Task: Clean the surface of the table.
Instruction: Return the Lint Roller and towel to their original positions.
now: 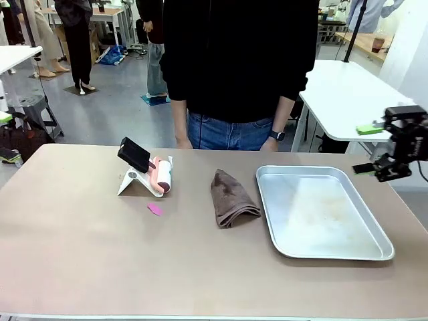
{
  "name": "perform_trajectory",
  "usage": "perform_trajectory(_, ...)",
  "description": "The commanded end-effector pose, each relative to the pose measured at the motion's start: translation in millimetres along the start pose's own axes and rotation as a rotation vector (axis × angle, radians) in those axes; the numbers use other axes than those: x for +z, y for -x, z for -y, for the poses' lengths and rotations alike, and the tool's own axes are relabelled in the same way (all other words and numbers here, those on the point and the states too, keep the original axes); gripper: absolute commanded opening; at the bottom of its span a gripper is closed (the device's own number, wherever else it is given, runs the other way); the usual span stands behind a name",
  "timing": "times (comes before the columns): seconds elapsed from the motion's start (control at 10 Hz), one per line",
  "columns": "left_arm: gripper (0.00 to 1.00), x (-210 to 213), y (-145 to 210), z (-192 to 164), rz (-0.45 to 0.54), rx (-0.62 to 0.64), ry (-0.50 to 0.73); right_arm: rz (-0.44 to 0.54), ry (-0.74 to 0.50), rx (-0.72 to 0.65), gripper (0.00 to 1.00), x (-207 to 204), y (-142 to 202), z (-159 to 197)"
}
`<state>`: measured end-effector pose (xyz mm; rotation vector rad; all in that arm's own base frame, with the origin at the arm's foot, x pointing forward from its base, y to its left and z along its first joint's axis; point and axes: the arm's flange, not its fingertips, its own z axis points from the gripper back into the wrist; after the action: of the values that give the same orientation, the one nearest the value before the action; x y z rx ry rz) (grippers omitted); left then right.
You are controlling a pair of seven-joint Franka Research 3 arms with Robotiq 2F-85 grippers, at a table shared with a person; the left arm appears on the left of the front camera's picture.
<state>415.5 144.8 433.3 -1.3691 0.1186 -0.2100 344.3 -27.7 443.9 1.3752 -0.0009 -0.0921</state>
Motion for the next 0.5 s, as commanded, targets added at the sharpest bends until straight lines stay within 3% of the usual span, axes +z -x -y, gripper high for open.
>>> perform_trajectory(0.0, 1.00, 3.1, -1.8, -11.9, 0.093, -0.026, 0.105, 0.001, -0.106, 0.001, 1.00, 8.9, -8.1, 18.5)
perform_trajectory(0.2, 1.00, 6.7, -11.5, -19.8, 0.151, 0.036, 0.139, 0.067, -0.090, 0.045, 1.00, 5.7, -10.3, 25.7)
perform_trajectory(0.4, 1.00, 11.3, 1.4, -17.4, 0.093, 0.008, 0.079, 0.017, -0.076, -0.017, 1.00, 17.0, -0.7, 20.3)
